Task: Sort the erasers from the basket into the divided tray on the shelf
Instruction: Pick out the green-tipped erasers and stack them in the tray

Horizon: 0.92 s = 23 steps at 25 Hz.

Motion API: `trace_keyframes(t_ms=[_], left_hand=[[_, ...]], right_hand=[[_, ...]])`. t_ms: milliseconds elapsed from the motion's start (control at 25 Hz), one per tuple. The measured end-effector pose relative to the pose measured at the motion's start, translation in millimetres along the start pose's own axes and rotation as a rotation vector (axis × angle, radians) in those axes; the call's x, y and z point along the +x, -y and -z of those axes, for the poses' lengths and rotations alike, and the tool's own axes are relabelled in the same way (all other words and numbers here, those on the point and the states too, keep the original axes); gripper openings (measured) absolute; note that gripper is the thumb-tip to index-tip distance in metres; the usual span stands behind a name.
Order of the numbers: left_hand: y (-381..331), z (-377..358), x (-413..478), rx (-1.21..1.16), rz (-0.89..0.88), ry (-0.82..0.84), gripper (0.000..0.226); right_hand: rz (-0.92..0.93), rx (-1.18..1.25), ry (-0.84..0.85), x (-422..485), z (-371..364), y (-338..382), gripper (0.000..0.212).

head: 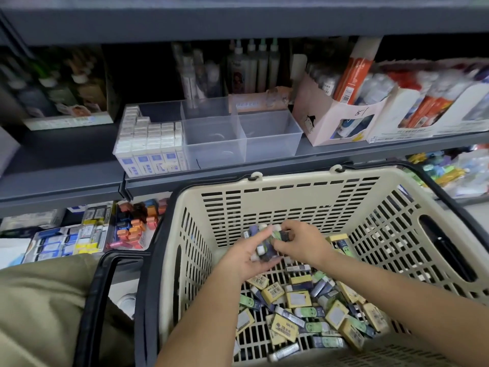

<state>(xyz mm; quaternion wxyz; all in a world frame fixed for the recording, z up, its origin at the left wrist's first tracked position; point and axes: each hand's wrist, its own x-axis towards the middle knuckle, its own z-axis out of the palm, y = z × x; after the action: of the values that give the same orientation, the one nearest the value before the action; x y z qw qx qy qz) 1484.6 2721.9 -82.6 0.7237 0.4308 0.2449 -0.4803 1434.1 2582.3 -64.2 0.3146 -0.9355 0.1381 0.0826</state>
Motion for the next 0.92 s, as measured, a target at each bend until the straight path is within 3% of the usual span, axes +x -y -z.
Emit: trace_keyframes(t_ms=[120, 320, 440, 560, 760, 920], left_hand=[[-10.2, -22.1, -16.4, 0.090, -0.046, 0.121, 0.063], [-28.5, -40.5, -40.5, 0.305, -0.135, 0.071, 0.025], [-41.4, -51.4, -59.2, 0.381, -0.242, 0.075, 0.028], [-52.9, -56.4, -75.1, 0.449, -0.403, 0.045, 0.026], [-83.1, -46.2, -107.1, 0.431, -0.555, 0.000, 0.024], [-117.3, -22.3, -135.7, 0.428, -0.622, -0.006, 0.020]], right_hand=[[0.110, -0.086, -0.047, -12.9, 27.9, 10.8, 0.028], [0.161, -0.009, 0.011, -33.9, 58.4, 24.9, 0.038], [0.140, 0.056, -0.077, -38.7, 67.7, 37.8, 0.053], [0.184, -0.015, -0.150, -38.2, 69.5, 54.6, 0.051], [0.288, 0.105, -0.127, -32.4, 79.6, 87.0, 0.059], [0.255, 0.251, -0.169, -19.9, 93.9, 111.5, 0.033]])
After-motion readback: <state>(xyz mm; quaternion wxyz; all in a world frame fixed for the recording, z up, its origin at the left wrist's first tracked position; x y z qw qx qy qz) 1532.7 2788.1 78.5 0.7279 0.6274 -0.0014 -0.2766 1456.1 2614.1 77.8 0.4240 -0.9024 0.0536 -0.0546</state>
